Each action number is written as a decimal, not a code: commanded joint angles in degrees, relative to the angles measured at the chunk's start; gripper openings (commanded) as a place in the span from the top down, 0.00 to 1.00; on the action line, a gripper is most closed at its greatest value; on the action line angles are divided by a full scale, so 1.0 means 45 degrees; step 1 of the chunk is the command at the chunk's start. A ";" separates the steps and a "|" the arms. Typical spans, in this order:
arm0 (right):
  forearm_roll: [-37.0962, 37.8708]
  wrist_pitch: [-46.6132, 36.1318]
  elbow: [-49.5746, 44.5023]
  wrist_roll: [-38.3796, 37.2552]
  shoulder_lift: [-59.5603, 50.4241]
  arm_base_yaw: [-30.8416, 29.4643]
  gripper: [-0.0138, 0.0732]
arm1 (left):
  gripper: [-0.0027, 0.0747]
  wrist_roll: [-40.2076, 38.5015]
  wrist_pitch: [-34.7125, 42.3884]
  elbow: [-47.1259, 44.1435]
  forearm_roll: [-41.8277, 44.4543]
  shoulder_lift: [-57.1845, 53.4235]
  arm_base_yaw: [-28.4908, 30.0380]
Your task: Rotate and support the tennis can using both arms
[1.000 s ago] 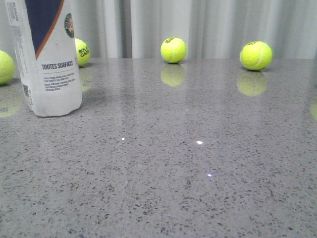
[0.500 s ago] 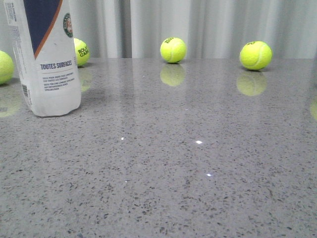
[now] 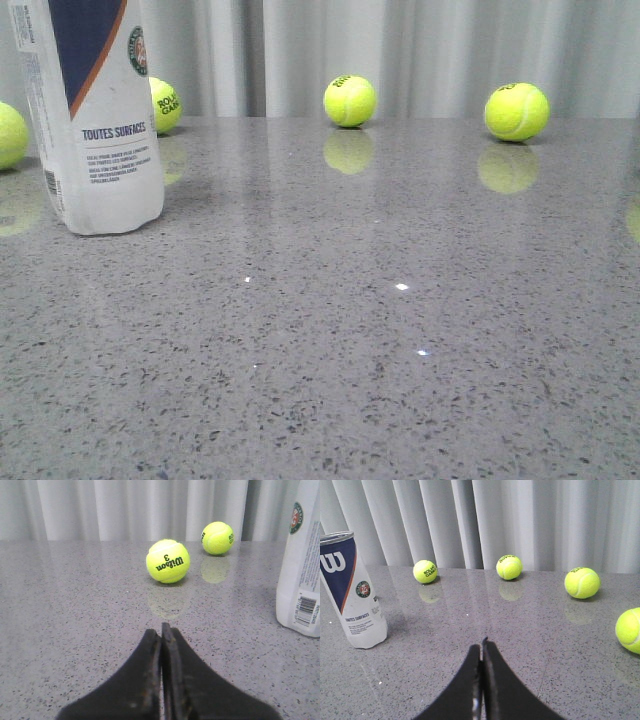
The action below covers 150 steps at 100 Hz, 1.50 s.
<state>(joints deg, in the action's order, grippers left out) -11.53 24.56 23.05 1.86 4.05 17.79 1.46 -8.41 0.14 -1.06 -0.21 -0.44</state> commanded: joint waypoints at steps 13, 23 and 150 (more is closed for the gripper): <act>0.0043 -0.3631 -0.0684 0.0012 -0.0002 -0.0824 0.91 | 0.99 -0.0052 0.1048 -0.0589 -0.0061 -0.0505 0.0002; 0.0043 -0.5540 -0.1693 0.0012 -0.0002 -0.1998 0.91 | 0.99 -0.0052 0.1048 -0.0589 -0.0061 -0.0505 0.0002; 0.2193 -0.5388 -0.5241 -0.0040 -0.1323 -0.5254 0.91 | 0.99 -0.0052 0.1048 -0.0589 -0.0061 -0.0505 0.0002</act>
<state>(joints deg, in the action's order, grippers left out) -2.40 4.46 -1.52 1.75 -0.66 -5.77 1.46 -8.32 0.14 -1.06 -0.21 -0.44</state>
